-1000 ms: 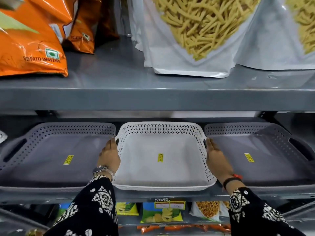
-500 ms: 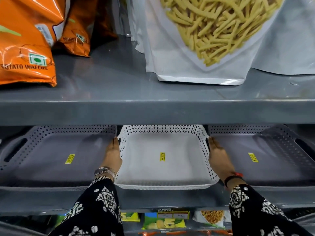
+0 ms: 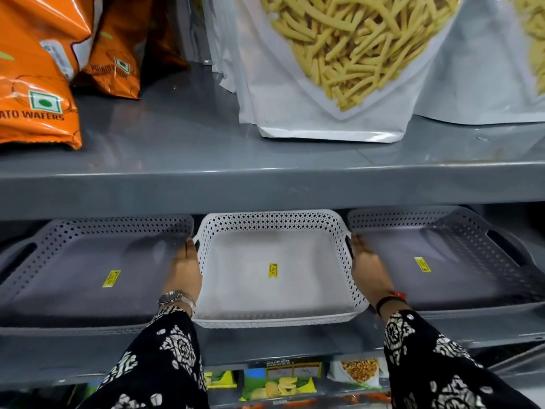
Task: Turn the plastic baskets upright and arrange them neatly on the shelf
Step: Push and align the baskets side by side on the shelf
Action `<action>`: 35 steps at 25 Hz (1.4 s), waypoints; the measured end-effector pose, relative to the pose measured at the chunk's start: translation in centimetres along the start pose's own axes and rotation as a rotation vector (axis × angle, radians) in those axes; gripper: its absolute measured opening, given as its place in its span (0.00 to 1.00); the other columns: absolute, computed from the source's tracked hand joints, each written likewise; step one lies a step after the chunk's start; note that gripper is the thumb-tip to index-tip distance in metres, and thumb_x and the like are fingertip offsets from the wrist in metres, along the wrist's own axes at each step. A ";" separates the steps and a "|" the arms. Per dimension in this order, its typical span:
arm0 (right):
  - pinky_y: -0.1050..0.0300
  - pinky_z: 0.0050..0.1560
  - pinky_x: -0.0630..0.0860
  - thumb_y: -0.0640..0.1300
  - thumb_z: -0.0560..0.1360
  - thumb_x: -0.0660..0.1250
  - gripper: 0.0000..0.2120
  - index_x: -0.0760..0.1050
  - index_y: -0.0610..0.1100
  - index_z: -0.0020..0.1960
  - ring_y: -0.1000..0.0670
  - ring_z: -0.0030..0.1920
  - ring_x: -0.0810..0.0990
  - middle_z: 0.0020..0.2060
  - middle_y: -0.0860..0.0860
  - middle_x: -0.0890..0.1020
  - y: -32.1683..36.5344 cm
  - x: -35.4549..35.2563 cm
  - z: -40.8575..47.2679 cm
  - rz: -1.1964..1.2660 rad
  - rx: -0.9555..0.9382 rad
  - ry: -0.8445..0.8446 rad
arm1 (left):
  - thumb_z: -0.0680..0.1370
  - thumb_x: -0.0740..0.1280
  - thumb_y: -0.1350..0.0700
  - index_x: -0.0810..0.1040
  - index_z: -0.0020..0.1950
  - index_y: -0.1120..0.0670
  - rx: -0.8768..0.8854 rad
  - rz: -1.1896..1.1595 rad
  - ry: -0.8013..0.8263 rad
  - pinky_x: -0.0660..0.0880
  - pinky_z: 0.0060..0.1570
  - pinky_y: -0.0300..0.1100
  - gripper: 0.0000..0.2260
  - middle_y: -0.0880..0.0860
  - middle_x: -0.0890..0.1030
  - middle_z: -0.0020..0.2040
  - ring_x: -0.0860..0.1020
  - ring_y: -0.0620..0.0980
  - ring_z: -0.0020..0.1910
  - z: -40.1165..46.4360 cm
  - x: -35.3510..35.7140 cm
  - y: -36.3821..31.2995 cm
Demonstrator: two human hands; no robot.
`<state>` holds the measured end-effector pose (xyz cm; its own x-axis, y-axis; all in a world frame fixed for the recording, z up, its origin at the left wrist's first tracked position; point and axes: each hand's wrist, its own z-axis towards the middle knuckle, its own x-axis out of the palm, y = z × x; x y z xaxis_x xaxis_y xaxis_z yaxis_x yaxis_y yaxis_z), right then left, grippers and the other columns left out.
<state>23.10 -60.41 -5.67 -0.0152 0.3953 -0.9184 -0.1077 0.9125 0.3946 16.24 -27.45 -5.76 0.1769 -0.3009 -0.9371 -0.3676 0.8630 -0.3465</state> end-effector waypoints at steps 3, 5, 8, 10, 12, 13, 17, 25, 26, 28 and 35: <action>0.44 0.52 0.76 0.24 0.69 0.51 0.32 0.53 0.37 0.72 0.36 0.56 0.77 0.73 0.41 0.61 -0.2 -0.2 -1.2 0.005 -0.005 0.000 | 0.73 0.52 0.75 0.53 0.74 0.66 0.020 0.020 -0.020 0.77 0.51 0.54 0.28 0.67 0.68 0.68 0.77 0.64 0.52 -1.2 0.1 -0.1; 0.44 0.57 0.75 0.24 0.69 0.51 0.32 0.53 0.38 0.72 0.37 0.60 0.75 0.73 0.41 0.60 -0.3 -0.2 -1.8 0.024 -0.031 -0.010 | 0.74 0.53 0.75 0.53 0.74 0.65 0.019 -0.018 -0.006 0.74 0.60 0.56 0.28 0.68 0.63 0.71 0.73 0.67 0.60 -1.6 0.3 0.2; 0.49 0.66 0.68 0.24 0.70 0.50 0.32 0.53 0.38 0.72 0.41 0.67 0.69 0.74 0.42 0.59 -0.6 -0.2 -2.5 0.068 -0.044 -0.021 | 0.73 0.53 0.76 0.56 0.73 0.66 0.028 -0.061 -0.036 0.71 0.63 0.60 0.28 0.70 0.63 0.71 0.70 0.69 0.62 -2.1 0.9 0.7; 0.53 0.69 0.63 0.24 0.70 0.49 0.32 0.52 0.38 0.72 0.43 0.69 0.67 0.74 0.43 0.58 -0.6 -0.3 -2.9 0.078 -0.044 -0.023 | 0.71 0.52 0.77 0.57 0.72 0.67 0.039 -0.045 -0.055 0.73 0.60 0.60 0.28 0.69 0.64 0.70 0.73 0.69 0.59 -2.5 1.0 0.8; 0.55 0.69 0.63 0.24 0.70 0.49 0.31 0.52 0.38 0.73 0.44 0.70 0.66 0.74 0.43 0.57 -0.6 -0.4 -3.2 0.070 -0.047 -0.023 | 0.71 0.51 0.77 0.57 0.72 0.67 0.034 -0.042 -0.053 0.73 0.61 0.60 0.28 0.68 0.64 0.71 0.73 0.68 0.59 -2.6 1.0 0.9; 0.55 0.69 0.64 0.24 0.70 0.48 0.32 0.52 0.38 0.73 0.44 0.70 0.66 0.74 0.44 0.57 -0.6 -0.5 -3.3 0.067 -0.047 -0.022 | 0.71 0.51 0.78 0.58 0.72 0.68 0.030 -0.044 -0.056 0.73 0.61 0.60 0.28 0.69 0.64 0.71 0.73 0.68 0.59 -2.7 0.9 0.9; 0.54 0.68 0.65 0.24 0.71 0.48 0.31 0.52 0.39 0.73 0.45 0.70 0.65 0.75 0.45 0.57 -0.5 -0.7 -3.7 0.074 -0.030 -0.017 | 0.70 0.51 0.78 0.59 0.71 0.68 0.018 -0.066 -0.069 0.71 0.64 0.60 0.28 0.70 0.64 0.70 0.72 0.69 0.61 -3.1 1.0 0.9; 0.47 0.62 0.72 0.25 0.71 0.50 0.31 0.54 0.39 0.72 0.41 0.66 0.71 0.74 0.45 0.58 -0.6 -0.8 -4.0 0.084 -0.022 -0.024 | 0.72 0.51 0.77 0.57 0.72 0.67 0.008 -0.093 -0.062 0.70 0.65 0.58 0.28 0.68 0.63 0.71 0.71 0.67 0.62 -4.1 0.4 0.2; 0.48 0.62 0.71 0.26 0.72 0.50 0.30 0.54 0.39 0.72 0.41 0.66 0.70 0.74 0.45 0.59 -0.7 -0.8 -4.0 0.090 -0.028 -0.031 | 0.72 0.51 0.77 0.56 0.73 0.66 0.007 -0.097 -0.055 0.70 0.66 0.57 0.28 0.68 0.63 0.71 0.71 0.67 0.63 -4.2 0.3 0.1; 0.49 0.65 0.69 0.27 0.73 0.51 0.28 0.56 0.39 0.72 0.41 0.67 0.69 0.74 0.44 0.60 -0.8 -0.7 -3.9 0.114 -0.042 -0.042 | 0.72 0.51 0.77 0.55 0.73 0.65 -0.017 -0.114 -0.042 0.69 0.66 0.56 0.29 0.67 0.63 0.71 0.70 0.66 0.64 -4.3 0.0 -0.1; 0.48 0.66 0.68 0.29 0.75 0.52 0.26 0.57 0.39 0.72 0.41 0.68 0.69 0.74 0.43 0.60 -0.8 -0.6 -3.9 0.126 -0.059 -0.046 | 0.75 0.52 0.74 0.53 0.73 0.66 -0.092 -0.103 -0.023 0.72 0.61 0.55 0.26 0.70 0.68 0.64 0.72 0.66 0.61 -4.0 0.0 0.0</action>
<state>19.32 -61.76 -5.50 0.0129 0.5120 -0.8589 -0.1657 0.8482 0.5031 12.61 -29.07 -5.91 0.2384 -0.3757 -0.8955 -0.4285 0.7868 -0.4442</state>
